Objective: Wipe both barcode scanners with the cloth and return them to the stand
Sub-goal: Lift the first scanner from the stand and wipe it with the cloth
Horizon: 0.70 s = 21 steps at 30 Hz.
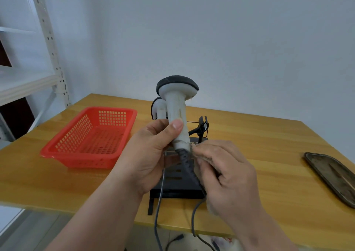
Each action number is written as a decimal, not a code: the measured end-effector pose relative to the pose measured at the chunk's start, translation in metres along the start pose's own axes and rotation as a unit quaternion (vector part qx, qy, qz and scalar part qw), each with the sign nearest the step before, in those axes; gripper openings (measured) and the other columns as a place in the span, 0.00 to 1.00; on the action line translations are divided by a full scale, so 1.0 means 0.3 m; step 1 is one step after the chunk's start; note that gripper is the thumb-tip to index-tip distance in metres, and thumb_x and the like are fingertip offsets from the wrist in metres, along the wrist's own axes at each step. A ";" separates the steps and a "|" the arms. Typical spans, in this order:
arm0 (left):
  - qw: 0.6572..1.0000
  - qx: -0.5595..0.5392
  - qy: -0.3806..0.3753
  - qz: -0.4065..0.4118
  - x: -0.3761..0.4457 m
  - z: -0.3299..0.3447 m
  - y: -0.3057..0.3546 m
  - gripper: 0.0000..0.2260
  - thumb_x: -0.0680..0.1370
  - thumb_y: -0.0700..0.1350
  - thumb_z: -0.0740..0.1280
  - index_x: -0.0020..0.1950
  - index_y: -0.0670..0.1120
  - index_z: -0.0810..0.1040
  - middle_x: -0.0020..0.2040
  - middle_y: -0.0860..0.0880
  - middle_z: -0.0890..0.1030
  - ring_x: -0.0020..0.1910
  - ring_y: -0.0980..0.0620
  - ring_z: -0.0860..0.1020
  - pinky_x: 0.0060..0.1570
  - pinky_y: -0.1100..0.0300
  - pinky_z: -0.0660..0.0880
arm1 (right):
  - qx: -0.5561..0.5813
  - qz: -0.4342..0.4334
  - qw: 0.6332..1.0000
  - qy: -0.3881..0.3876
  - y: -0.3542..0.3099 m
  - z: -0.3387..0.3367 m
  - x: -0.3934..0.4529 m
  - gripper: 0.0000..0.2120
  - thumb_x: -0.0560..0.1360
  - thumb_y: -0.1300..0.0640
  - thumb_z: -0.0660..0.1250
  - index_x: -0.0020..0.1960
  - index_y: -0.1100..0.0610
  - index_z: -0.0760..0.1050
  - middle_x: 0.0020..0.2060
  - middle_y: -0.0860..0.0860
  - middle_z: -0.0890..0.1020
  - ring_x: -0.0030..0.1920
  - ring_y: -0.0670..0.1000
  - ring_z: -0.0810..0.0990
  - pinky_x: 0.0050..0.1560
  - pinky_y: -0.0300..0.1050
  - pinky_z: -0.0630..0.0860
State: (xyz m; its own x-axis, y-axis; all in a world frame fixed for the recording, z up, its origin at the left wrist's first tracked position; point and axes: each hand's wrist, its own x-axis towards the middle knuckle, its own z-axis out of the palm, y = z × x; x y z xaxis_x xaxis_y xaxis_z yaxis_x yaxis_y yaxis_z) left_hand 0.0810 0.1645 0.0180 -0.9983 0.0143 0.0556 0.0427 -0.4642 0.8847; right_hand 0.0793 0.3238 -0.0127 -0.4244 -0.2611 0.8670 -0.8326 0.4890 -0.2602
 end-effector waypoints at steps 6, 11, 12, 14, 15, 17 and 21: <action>1.000 0.014 -0.006 0.003 -0.001 0.026 -0.011 0.18 0.68 0.49 0.70 0.52 0.40 0.79 0.42 0.43 0.81 0.38 0.49 0.80 0.33 0.58 0.79 | -0.028 -0.075 0.997 -0.023 -0.028 0.000 0.035 0.09 0.74 0.71 0.66 0.48 0.64 0.83 0.46 0.54 0.83 0.45 0.56 0.79 0.48 0.46 0.75; 0.999 -0.030 -0.004 -0.015 -0.007 0.006 0.007 0.19 0.68 0.48 0.69 0.55 0.39 0.79 0.40 0.45 0.82 0.38 0.50 0.81 0.37 0.54 0.81 | -0.002 0.029 0.999 -0.019 0.035 -0.034 -0.007 0.07 0.74 0.66 0.67 0.49 0.62 0.84 0.45 0.51 0.81 0.47 0.48 0.81 0.46 0.34 0.76; 0.999 -0.028 -0.014 -0.016 -0.008 0.009 0.006 0.20 0.68 0.47 0.69 0.56 0.39 0.79 0.41 0.44 0.82 0.38 0.49 0.81 0.39 0.53 0.81 | 0.010 0.028 1.000 0.003 0.020 -0.032 0.002 0.07 0.74 0.66 0.67 0.49 0.62 0.84 0.45 0.52 0.80 0.46 0.47 0.80 0.45 0.33 0.75; 0.999 -0.026 -0.038 -0.019 -0.013 0.022 -0.002 0.20 0.69 0.47 0.68 0.57 0.38 0.78 0.41 0.43 0.82 0.38 0.48 0.81 0.37 0.55 0.81 | 0.016 -0.003 1.000 0.010 -0.020 -0.029 0.031 0.07 0.73 0.70 0.68 0.49 0.64 0.83 0.44 0.55 0.79 0.44 0.50 0.78 0.43 0.35 0.73; 0.998 -0.029 -0.046 -0.019 -0.016 0.026 -0.004 0.20 0.70 0.48 0.68 0.57 0.38 0.78 0.41 0.43 0.82 0.38 0.48 0.81 0.36 0.56 0.80 | 0.012 -0.024 1.000 -0.007 -0.027 -0.029 0.036 0.08 0.73 0.71 0.67 0.49 0.64 0.83 0.44 0.56 0.78 0.43 0.51 0.78 0.43 0.38 0.74; 0.998 -0.045 -0.046 -0.019 -0.022 0.020 -0.001 0.18 0.70 0.47 0.67 0.55 0.38 0.79 0.41 0.42 0.82 0.38 0.48 0.81 0.36 0.55 0.81 | 0.001 -0.032 0.998 -0.051 0.008 -0.033 0.022 0.09 0.73 0.71 0.66 0.49 0.63 0.83 0.43 0.54 0.78 0.43 0.52 0.78 0.43 0.38 0.74; 0.996 -0.088 -0.031 -0.014 -0.021 -0.002 0.014 0.17 0.70 0.46 0.66 0.54 0.38 0.79 0.42 0.41 0.82 0.38 0.48 0.82 0.39 0.49 0.82 | 0.027 0.057 0.998 -0.015 0.039 -0.052 0.002 0.08 0.73 0.66 0.67 0.48 0.62 0.84 0.44 0.50 0.79 0.44 0.42 0.79 0.41 0.27 0.72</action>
State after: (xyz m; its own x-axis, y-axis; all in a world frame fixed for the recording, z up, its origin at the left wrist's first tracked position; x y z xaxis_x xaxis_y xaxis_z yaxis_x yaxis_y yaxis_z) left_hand 0.0873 0.1618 0.0210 -0.9946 0.0814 0.0648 0.0018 -0.6101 0.7923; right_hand 0.0748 0.3423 -0.0087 -0.5275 -0.2318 0.8173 -0.7956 0.4722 -0.3795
